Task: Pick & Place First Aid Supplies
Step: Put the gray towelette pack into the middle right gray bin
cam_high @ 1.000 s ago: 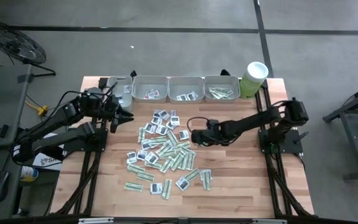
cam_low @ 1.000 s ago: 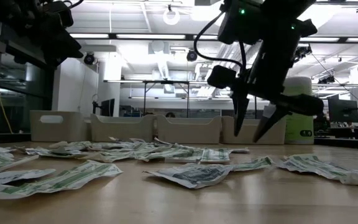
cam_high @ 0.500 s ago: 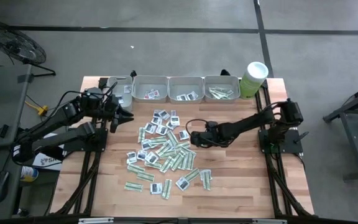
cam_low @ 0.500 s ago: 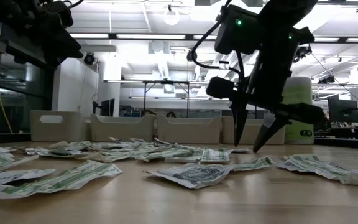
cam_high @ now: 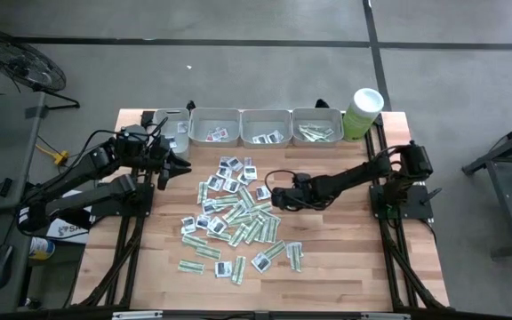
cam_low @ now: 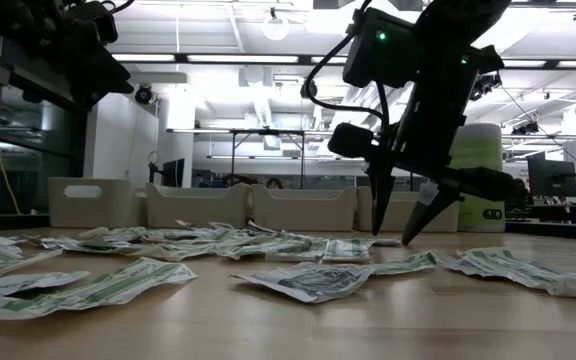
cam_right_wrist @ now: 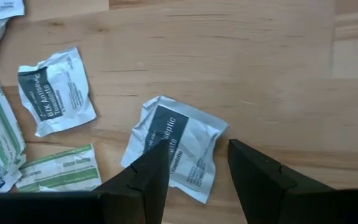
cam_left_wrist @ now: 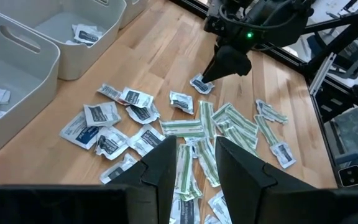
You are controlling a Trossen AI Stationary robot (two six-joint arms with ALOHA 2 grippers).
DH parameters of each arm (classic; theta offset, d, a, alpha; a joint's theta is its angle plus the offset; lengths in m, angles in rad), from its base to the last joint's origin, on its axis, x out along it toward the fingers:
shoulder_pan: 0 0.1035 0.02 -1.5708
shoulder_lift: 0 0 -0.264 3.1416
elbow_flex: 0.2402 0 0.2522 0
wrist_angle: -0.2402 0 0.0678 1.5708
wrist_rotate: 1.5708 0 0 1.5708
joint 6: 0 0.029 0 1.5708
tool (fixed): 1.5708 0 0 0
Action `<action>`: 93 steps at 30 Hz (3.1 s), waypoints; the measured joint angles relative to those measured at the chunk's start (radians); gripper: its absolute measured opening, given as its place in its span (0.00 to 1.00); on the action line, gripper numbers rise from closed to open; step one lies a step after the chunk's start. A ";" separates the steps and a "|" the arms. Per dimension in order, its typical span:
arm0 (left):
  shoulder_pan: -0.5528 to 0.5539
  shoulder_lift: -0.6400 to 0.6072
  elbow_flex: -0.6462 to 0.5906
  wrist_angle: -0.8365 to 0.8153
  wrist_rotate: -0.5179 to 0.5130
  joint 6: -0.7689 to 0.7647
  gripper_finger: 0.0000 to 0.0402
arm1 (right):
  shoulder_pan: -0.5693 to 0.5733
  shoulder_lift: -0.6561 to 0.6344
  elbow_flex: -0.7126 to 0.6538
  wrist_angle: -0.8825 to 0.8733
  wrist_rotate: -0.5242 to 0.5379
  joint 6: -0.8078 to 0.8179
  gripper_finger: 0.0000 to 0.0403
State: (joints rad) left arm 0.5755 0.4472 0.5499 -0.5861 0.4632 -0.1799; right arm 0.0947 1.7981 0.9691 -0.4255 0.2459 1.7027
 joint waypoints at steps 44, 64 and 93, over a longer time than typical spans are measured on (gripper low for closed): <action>0.000 0.000 0.000 -0.017 0.000 0.000 0.28 | -0.021 -0.005 -0.005 -0.021 0.000 -0.093 0.00; 0.000 0.000 0.000 -0.015 -0.001 -0.008 0.28 | -0.153 -0.223 -0.004 0.140 0.122 -0.441 0.00; 0.000 0.000 0.000 0.021 -0.183 -0.167 0.28 | -0.628 -0.227 -0.002 0.524 -0.121 -1.447 0.00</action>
State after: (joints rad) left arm 0.5755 0.4470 0.5499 -0.5651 0.2801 -0.3468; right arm -0.5330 1.5711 0.9676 0.0988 0.1253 0.2554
